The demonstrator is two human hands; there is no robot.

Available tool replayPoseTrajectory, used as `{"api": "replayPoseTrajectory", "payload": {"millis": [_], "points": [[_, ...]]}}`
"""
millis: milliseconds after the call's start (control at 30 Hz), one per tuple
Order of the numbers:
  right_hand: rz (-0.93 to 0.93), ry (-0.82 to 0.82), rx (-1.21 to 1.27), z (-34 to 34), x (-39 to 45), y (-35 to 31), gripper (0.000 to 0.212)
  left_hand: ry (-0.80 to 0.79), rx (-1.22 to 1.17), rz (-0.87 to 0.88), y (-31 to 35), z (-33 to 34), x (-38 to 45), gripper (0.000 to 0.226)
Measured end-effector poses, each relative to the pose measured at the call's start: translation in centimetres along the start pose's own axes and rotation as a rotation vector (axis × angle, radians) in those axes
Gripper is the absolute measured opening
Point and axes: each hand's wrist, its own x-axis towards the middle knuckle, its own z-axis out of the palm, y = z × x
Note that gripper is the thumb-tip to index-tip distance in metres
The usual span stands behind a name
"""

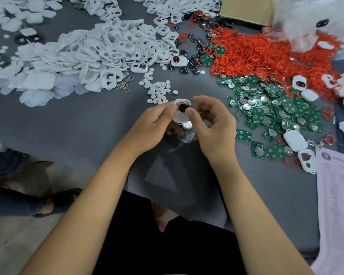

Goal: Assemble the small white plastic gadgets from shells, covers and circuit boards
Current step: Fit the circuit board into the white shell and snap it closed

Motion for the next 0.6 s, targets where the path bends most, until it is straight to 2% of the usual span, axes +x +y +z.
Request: {"api": "replayPoseTrajectory", "payload": {"millis": [200,600], "points": [[0.027,0.015,-0.064,-0.07,0.04,0.17,0.009,-0.052,0.056,0.014,0.59,-0.10,-0.16,0.024],[0.019,-0.028,-0.057,-0.30,0.28,0.56,0.010,-0.077,0.000,-0.008,0.56,-0.04,-0.22,0.028]]}}
